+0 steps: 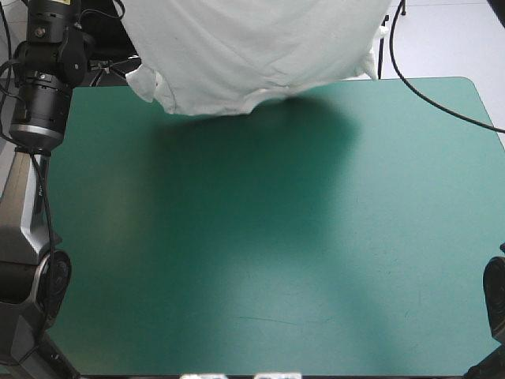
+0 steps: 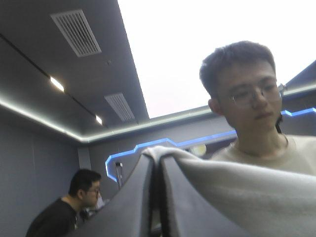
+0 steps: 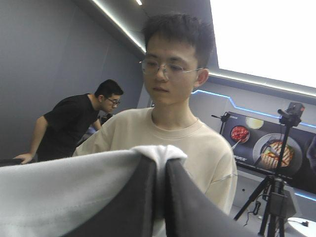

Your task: Fold the cloth

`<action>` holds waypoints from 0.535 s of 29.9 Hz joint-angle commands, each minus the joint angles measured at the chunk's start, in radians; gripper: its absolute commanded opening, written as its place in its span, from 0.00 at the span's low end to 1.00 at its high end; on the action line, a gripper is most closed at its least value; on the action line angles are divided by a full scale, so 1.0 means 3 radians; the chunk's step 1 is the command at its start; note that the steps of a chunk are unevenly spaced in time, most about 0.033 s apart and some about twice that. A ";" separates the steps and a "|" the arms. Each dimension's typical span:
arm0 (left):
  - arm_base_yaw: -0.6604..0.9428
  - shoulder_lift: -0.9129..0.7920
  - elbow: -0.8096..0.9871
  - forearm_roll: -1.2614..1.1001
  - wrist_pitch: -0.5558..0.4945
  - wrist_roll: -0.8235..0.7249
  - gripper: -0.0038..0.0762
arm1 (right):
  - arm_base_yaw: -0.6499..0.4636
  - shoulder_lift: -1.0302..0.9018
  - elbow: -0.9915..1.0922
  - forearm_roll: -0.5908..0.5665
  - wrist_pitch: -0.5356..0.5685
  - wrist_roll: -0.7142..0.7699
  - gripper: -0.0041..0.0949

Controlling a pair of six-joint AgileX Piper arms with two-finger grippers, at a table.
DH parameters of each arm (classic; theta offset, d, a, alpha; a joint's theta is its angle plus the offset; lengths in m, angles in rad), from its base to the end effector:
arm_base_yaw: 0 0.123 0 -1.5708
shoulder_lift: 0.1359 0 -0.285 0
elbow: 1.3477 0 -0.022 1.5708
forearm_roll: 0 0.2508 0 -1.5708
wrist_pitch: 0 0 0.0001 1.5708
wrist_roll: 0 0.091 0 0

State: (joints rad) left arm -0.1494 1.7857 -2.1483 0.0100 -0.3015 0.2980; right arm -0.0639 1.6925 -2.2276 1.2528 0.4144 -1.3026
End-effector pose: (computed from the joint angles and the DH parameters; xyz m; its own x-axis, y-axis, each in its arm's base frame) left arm 0.3765 -0.0569 0.5815 0.6890 0.2024 -0.6959 -0.0604 0.9729 0.2232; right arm 0.3395 0.0132 0.6019 0.4859 -0.1023 -0.8680 -0.2419 0.9386 -0.2460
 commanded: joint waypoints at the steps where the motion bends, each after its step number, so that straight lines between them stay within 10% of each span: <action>1: 0.0001 -0.0128 -0.0089 -0.0051 0.0592 -0.0030 0.03 | -0.0001 -0.0042 -0.0093 -0.0032 0.0140 0.0191 0.02; 10: 0.0008 0.0156 -0.0089 -0.0225 0.3006 -0.0457 0.03 | 0.0078 0.0354 -0.0093 -0.2276 0.1245 0.2587 0.05; 16: 0.0032 0.0267 -0.0084 -0.0100 0.4146 -0.0501 0.03 | 0.0273 0.0455 -0.0093 -0.3183 0.2090 0.3138 0.05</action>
State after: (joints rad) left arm -0.1462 1.9245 -2.1473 -0.0472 0.8596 0.1643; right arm 0.0012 1.8882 -2.2239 0.3702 1.0012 -0.4336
